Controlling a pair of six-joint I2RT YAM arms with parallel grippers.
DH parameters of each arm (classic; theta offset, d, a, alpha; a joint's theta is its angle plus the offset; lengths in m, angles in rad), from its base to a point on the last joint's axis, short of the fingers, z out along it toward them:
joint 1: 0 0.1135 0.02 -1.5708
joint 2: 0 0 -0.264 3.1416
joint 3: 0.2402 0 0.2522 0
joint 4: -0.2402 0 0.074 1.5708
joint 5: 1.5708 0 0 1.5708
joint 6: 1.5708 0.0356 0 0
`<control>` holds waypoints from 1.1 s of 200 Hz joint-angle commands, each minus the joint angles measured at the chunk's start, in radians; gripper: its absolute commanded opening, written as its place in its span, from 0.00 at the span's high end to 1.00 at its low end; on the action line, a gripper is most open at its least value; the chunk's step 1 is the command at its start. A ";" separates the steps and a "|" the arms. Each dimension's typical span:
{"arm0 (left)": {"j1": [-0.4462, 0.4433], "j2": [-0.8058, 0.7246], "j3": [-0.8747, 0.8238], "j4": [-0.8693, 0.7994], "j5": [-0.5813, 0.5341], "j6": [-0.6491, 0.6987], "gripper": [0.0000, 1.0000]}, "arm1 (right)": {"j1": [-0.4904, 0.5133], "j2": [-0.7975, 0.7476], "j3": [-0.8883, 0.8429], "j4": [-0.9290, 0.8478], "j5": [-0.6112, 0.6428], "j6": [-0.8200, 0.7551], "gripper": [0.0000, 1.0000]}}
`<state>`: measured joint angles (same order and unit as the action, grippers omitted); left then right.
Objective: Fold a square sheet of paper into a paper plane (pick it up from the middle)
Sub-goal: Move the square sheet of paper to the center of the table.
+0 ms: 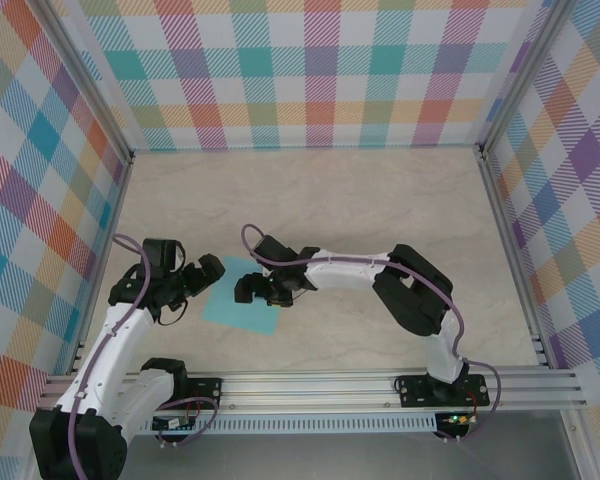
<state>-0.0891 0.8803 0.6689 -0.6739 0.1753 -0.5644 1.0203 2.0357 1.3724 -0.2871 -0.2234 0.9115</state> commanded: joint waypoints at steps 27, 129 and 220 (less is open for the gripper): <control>0.015 0.032 -0.003 0.027 0.070 0.032 0.00 | -0.006 0.026 0.017 -0.207 0.090 -0.055 0.17; -0.132 0.219 -0.008 0.191 0.275 0.025 0.12 | -0.265 -0.218 -0.317 -0.207 0.073 -0.254 0.17; -0.534 0.681 0.223 0.388 0.200 -0.121 0.41 | -0.386 -0.432 -0.574 -0.108 0.093 -0.071 0.21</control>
<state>-0.5587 1.4738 0.8024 -0.3443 0.3988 -0.6395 0.6621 1.6440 0.8799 -0.3492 -0.1757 0.7547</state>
